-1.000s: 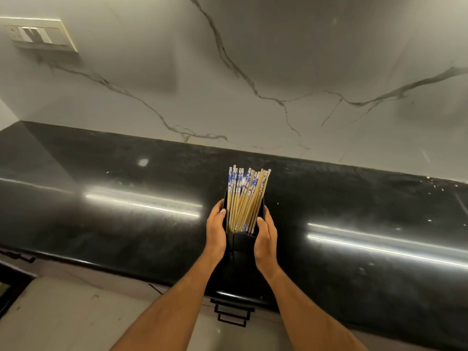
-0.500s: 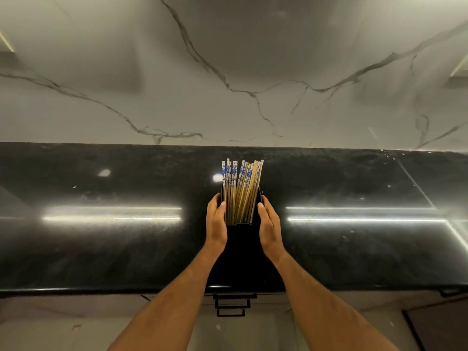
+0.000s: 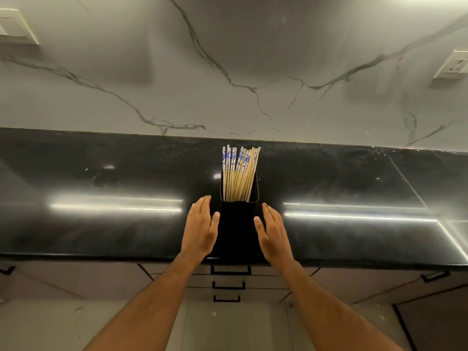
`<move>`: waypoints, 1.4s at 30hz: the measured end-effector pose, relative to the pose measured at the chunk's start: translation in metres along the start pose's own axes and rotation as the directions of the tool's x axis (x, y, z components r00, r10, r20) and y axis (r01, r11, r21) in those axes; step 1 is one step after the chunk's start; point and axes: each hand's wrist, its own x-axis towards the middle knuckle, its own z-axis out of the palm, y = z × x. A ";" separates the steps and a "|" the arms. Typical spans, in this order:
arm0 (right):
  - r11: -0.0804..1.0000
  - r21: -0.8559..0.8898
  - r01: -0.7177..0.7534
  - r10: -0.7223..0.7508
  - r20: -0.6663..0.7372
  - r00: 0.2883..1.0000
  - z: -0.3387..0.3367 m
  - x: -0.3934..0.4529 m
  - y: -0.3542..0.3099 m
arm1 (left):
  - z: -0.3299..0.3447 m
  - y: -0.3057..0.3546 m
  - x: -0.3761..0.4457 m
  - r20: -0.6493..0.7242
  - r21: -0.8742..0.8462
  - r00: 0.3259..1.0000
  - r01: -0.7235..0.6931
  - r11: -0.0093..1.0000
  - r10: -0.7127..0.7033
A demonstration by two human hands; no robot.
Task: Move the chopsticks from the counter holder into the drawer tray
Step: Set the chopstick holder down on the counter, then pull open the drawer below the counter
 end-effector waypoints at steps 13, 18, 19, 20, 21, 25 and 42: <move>0.839 -0.472 0.271 -0.271 0.070 0.960 0.029 -0.132 0.043 | 0.029 -0.011 -0.149 0.127 0.397 0.983 -0.172 0.902 0.132; 0.784 -0.543 0.299 -0.192 0.246 0.950 0.054 -0.152 0.063 | 0.053 -0.036 -0.176 0.258 0.442 0.966 -0.092 0.892 -0.028; 0.786 -0.546 0.292 -0.164 0.271 0.949 0.059 -0.149 0.064 | 0.059 -0.042 -0.174 0.281 0.457 0.959 -0.090 0.885 -0.047; 0.791 -0.541 0.285 -0.141 0.292 0.946 0.065 -0.144 0.066 | 0.066 -0.047 -0.170 0.301 0.470 0.952 -0.099 0.877 -0.054; 0.799 -0.533 0.279 -0.124 0.307 0.943 0.070 -0.136 0.067 | 0.073 -0.052 -0.164 0.316 0.476 0.947 -0.108 0.873 -0.056; 0.822 -0.495 0.282 -0.071 0.402 0.913 0.098 -0.110 0.074 | 0.101 -0.070 -0.138 0.490 0.485 0.855 -0.102 0.868 -0.173; 0.718 -0.668 0.196 0.157 0.429 0.889 0.151 -0.078 0.072 | 0.145 -0.082 -0.112 0.466 0.402 0.874 -0.070 0.913 -0.138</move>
